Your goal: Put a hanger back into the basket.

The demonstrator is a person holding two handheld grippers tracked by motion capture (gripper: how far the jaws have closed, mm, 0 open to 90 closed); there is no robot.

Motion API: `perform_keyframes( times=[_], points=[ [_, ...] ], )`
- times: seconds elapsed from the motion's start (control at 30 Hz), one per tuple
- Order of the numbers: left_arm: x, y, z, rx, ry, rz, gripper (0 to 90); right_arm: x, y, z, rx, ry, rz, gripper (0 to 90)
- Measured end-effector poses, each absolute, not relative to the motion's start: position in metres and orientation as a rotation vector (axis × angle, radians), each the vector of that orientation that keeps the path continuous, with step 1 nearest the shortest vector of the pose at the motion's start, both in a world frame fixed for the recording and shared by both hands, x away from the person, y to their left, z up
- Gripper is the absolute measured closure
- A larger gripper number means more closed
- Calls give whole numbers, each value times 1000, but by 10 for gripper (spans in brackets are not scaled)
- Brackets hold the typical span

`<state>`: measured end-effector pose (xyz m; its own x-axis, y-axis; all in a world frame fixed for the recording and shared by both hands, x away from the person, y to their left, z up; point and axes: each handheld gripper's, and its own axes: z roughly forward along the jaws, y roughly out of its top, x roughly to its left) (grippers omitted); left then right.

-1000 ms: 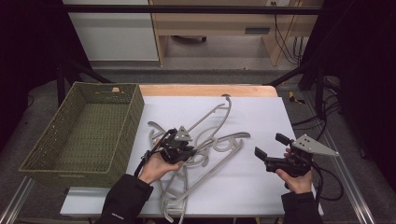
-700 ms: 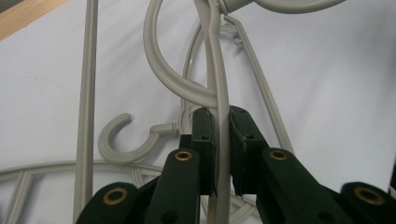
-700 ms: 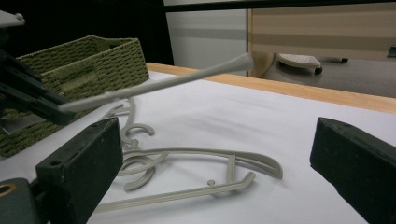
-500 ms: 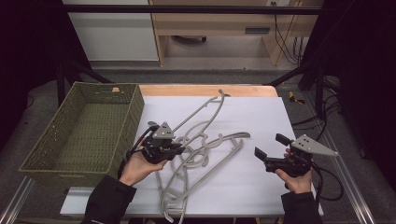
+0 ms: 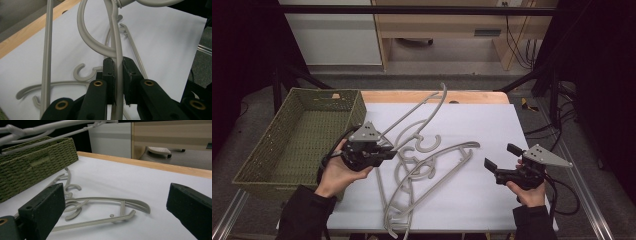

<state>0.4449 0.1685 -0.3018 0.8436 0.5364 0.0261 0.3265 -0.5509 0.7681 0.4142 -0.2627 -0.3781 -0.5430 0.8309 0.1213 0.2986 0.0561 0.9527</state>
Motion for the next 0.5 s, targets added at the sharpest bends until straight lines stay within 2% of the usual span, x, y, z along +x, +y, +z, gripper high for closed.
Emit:
perform_keyframes(
  times=[0.5],
  points=[
    [450, 221, -269, 2183, 688, 399, 813, 414, -263, -379, 1129, 1874, 1498, 23]
  ],
)
